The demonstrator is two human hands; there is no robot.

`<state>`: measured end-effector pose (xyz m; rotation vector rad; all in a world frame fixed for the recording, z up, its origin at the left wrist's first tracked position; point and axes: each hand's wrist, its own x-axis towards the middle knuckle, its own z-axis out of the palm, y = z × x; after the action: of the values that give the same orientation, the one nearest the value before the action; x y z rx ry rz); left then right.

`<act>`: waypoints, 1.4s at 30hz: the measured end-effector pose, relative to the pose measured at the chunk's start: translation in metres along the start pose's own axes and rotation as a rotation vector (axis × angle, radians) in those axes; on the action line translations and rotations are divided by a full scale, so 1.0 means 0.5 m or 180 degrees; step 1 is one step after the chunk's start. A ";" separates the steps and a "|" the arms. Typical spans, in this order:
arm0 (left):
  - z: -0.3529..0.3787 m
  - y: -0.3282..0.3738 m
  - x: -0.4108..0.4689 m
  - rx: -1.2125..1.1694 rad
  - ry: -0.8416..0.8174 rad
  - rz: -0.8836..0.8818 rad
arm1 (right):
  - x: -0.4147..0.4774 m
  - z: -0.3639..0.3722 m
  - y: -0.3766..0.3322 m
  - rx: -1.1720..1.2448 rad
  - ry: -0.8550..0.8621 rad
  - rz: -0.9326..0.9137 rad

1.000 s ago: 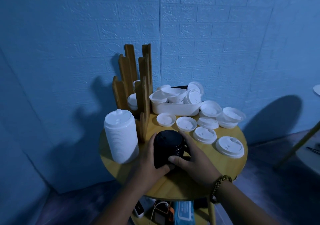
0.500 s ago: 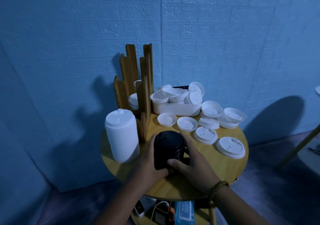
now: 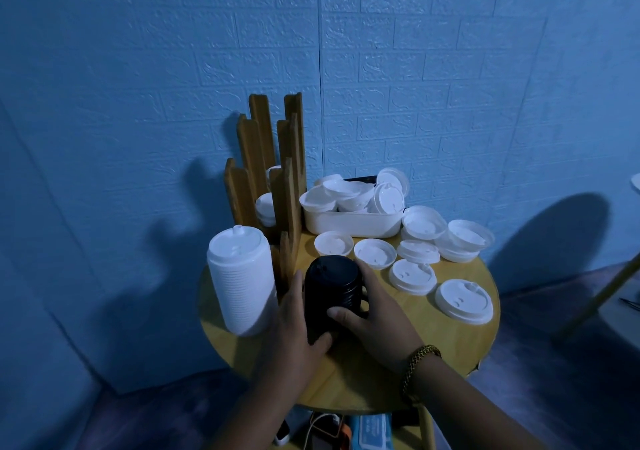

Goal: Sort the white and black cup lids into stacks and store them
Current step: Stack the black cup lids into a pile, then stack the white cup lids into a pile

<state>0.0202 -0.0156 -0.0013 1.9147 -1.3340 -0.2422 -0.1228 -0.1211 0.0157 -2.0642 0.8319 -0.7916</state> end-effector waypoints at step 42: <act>0.081 0.089 0.061 0.0247 -0.1318 0.0674 | -0.131 -0.180 0.098 -0.2029 0.0189 0.0660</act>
<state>-0.0207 -0.0680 0.0096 1.8294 -1.8288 -0.5067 -0.2436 -0.1326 0.0057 -2.4426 1.4480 -0.5110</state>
